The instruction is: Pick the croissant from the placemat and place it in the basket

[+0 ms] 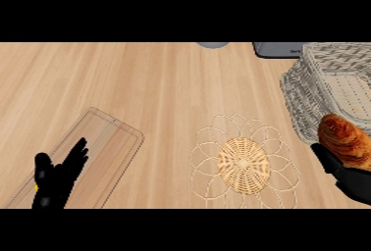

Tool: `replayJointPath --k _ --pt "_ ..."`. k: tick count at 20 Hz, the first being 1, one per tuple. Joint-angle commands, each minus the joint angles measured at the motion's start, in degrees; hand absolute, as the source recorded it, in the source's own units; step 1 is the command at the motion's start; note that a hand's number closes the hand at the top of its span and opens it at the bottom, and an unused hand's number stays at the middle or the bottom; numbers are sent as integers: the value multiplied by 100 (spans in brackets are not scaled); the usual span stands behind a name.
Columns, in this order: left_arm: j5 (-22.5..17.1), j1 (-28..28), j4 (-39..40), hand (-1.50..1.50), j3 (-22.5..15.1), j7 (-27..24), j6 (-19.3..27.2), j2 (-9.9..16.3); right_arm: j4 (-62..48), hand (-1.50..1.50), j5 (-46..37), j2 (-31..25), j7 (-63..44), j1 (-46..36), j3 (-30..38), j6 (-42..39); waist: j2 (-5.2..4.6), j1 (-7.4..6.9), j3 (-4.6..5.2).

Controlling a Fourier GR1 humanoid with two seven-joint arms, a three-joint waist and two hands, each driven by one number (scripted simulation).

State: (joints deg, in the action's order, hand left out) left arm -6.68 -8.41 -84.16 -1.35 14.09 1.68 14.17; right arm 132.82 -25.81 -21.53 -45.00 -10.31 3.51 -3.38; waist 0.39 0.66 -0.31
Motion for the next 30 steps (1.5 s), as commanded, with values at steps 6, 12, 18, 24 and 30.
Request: replayJointPath --k 6,12,18,24,30 --pt "116 166 494 0 -27 35 -94 -107 -1072 150 1534 -1161 -714 -1488 1910 -760 -36 -50 34" --pt "147 4 -30 0 -86 351 -89 -83 -3098 150 1542 -1703 602 -1821 2307 -941 -61 -150 26" --pt "416 276 374 0 -154 238 157 -379 -4123 150 1134 -1826 1432 -2027 2087 -800 -59 -117 31" --pt "363 149 -1 0 -73 465 -70 -186 -5281 150 1031 -1540 2114 -2354 1936 -432 -53 -134 29" --pt "336 225 170 0 15 376 -7 -323 -6521 150 1462 -1313 2880 -2561 2407 -151 -61 -137 28"
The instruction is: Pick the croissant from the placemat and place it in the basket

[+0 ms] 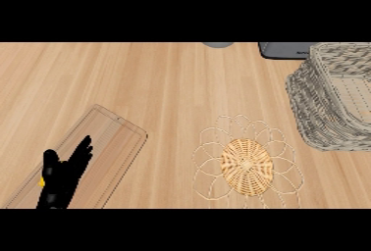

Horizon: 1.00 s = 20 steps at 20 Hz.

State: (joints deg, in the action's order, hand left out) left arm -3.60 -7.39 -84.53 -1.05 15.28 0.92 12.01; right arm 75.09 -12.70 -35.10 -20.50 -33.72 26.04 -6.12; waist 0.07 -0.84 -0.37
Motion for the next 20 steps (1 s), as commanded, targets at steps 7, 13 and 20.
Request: replayJointPath --k 7,13,20 --pt "56 162 168 0 56 341 -15 -119 -1813 150 172 -131 1527 -140 176 67 -23 27 35" --pt "123 -182 257 0 -2 -70 -114 -153 -2719 150 -824 -774 1984 17 -83 514 -48 -43 31" --pt "20 238 445 0 251 175 -278 19 -3786 -150 -1034 -1080 3045 -405 -107 763 -39 -11 33"
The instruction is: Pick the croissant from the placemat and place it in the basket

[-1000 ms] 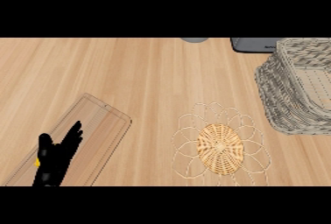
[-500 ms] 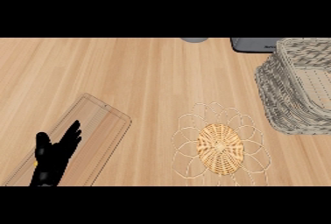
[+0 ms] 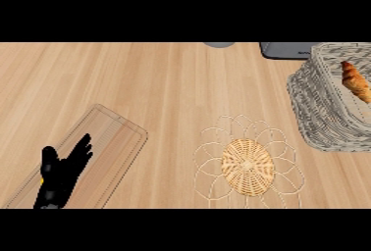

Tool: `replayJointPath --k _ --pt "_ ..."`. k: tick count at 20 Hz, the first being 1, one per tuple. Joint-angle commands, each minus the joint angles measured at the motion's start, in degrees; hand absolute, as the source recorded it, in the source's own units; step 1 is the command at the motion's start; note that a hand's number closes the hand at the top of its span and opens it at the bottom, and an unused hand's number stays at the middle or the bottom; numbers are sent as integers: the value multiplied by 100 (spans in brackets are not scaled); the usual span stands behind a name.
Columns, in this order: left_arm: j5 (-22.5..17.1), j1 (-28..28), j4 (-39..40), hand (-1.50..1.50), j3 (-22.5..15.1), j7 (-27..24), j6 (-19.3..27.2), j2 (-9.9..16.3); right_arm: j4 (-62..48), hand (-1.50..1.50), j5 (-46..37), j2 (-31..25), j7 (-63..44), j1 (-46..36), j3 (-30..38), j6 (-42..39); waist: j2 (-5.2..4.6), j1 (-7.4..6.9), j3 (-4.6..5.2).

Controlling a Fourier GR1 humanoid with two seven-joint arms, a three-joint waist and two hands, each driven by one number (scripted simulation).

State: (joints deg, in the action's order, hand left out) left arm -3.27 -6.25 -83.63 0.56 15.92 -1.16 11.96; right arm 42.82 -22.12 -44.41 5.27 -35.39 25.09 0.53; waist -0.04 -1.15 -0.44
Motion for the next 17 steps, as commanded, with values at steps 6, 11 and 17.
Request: replayJointPath --k 6,11,17 --pt "137 69 567 0 85 -106 13 -88 -608 -150 451 -381 573 -205 491 -69 -10 97 43" --pt "181 -498 151 0 -40 -321 6 -203 -1045 -150 866 -837 246 -381 967 -310 -7 53 42" --pt "230 -176 199 0 -85 16 106 -320 -1747 -150 1160 -1639 776 262 1482 -714 -26 84 33"
